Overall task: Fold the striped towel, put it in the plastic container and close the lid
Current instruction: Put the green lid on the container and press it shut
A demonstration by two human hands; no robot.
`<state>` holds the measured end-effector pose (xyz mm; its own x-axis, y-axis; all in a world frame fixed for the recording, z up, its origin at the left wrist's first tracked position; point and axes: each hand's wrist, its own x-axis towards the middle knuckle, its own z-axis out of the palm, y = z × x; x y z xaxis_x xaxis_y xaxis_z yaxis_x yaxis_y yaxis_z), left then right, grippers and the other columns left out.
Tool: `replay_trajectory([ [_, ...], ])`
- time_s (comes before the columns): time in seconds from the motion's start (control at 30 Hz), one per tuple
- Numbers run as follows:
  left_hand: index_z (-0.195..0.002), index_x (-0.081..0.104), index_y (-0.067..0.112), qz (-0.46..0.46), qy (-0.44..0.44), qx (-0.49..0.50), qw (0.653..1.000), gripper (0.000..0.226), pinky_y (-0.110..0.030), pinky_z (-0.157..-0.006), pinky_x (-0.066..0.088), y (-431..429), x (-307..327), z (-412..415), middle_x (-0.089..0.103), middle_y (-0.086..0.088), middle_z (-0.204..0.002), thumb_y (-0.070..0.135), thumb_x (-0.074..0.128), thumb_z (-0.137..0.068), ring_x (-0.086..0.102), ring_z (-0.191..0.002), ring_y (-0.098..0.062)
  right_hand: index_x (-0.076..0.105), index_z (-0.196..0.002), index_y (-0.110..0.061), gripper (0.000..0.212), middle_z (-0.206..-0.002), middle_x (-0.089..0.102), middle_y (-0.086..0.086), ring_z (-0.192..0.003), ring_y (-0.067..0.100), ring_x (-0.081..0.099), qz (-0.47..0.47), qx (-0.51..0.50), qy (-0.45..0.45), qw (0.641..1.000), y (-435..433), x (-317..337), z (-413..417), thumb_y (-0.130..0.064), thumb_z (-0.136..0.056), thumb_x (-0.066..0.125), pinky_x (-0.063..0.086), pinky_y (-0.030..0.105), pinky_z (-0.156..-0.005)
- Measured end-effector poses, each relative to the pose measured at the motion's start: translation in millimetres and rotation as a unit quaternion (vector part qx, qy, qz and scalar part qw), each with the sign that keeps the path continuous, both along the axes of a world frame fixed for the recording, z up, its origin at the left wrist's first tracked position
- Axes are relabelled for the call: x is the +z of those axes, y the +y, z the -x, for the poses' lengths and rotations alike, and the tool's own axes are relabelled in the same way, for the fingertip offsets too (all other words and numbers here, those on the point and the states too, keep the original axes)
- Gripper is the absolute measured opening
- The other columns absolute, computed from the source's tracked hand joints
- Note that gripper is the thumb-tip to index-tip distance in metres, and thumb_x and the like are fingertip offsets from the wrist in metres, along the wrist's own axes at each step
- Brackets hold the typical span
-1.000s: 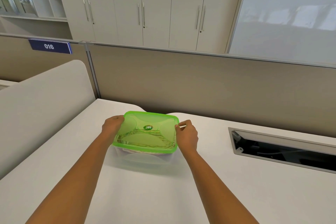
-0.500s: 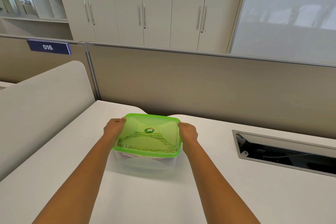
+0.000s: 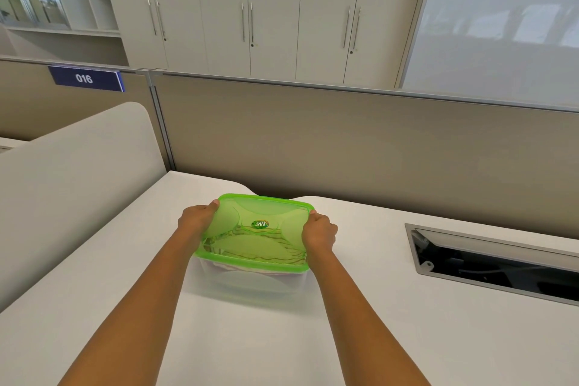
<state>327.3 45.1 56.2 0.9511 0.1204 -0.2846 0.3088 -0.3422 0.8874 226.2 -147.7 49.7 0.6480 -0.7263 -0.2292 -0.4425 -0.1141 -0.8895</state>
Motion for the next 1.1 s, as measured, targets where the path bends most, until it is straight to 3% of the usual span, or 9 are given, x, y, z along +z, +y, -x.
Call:
replay_trajectory([
  [0.17,-0.129,0.05,0.001,0.042,0.045,0.02,0.998,0.066,-0.045,-0.104,0.042,1,1,-3,0.05,-0.019,-0.136,0.045,0.064,-0.082,0.048,-0.123,-0.037,0.047,-0.131,-0.001,0.045,-0.134,0.038,0.021,-0.118,0.04,0.048,-0.002,0.002,-0.015,1.0,2,-2,0,-0.03,-0.102,0.028,0.038,0.042,-0.101],
  [0.4,-0.124,0.052,0.003,0.096,0.066,0.012,0.993,0.057,-0.041,-0.09,0.045,2,6,-1,0.054,-0.018,-0.128,0.035,0.068,-0.08,0.053,-0.11,-0.034,0.048,-0.129,0.0,0.045,-0.132,0.038,0.02,-0.112,0.041,0.052,-0.002,-0.003,-0.02,1.0,4,-1,1,-0.03,-0.102,0.028,0.043,0.043,-0.098],
  [0.57,-0.116,0.054,0.006,0.02,0.029,-0.017,0.999,0.049,-0.042,-0.096,0.042,0,6,-2,0.054,-0.017,-0.122,0.042,0.053,-0.083,0.051,-0.112,-0.036,0.053,-0.122,0.0,0.04,-0.129,0.04,0.019,-0.108,0.041,0.054,0.013,-0.005,-0.022,1.0,4,-2,3,-0.027,-0.101,0.032,0.044,0.04,-0.094],
  [0.73,-0.118,0.053,0.004,0.0,0.013,-0.042,0.999,0.048,-0.039,-0.09,0.041,-5,9,-6,0.051,-0.014,-0.109,0.041,0.043,-0.087,0.05,-0.104,-0.034,0.056,-0.12,-0.001,0.038,-0.127,0.041,0.017,-0.106,0.039,0.055,0.005,-0.012,-0.034,0.999,3,-3,3,-0.026,-0.101,0.034,0.044,0.038,-0.092],
  [0.83,-0.12,0.054,0.004,0.062,0.041,-0.043,0.996,0.048,-0.043,-0.094,0.044,0,7,-6,0.058,-0.017,-0.11,0.038,0.052,-0.086,0.055,-0.105,-0.035,0.055,-0.121,-0.002,0.038,-0.127,0.041,0.017,-0.106,0.039,0.055,0.001,-0.014,-0.035,0.999,4,-3,3,-0.025,-0.101,0.034,0.044,0.038,-0.092],
  [0.93,-0.115,0.058,0.005,0.131,0.084,-0.055,0.986,0.043,-0.043,-0.086,0.049,6,7,-5,0.061,-0.012,-0.091,0.035,0.061,-0.085,0.058,-0.096,-0.032,0.056,-0.119,-0.002,0.038,-0.127,0.041,0.016,-0.105,0.038,0.055,0.001,-0.016,-0.037,0.999,4,-4,3,-0.026,-0.101,0.034,0.043,0.036,-0.091],
  [1.0,-0.114,0.058,0.004,0.14,0.09,-0.06,0.984,0.042,-0.042,-0.081,0.05,7,6,-6,0.059,-0.01,-0.086,0.034,0.063,-0.085,0.057,-0.092,-0.031,0.055,-0.121,-0.003,0.037,-0.127,0.041,0.016,-0.106,0.038,0.055,0.0,-0.017,-0.035,0.999,3,-4,3,-0.026,-0.101,0.034,0.043,0.037,-0.091],
  [1.1,-0.116,0.057,0.002,0.128,0.081,-0.041,0.988,0.045,-0.045,-0.087,0.051,5,5,-8,0.061,-0.013,-0.094,0.032,0.064,-0.084,0.059,-0.092,-0.033,0.055,-0.122,-0.003,0.037,-0.128,0.041,0.016,-0.106,0.039,0.055,0.0,-0.018,-0.035,0.999,4,-3,4,-0.025,-0.101,0.034,0.043,0.038,-0.093],
])
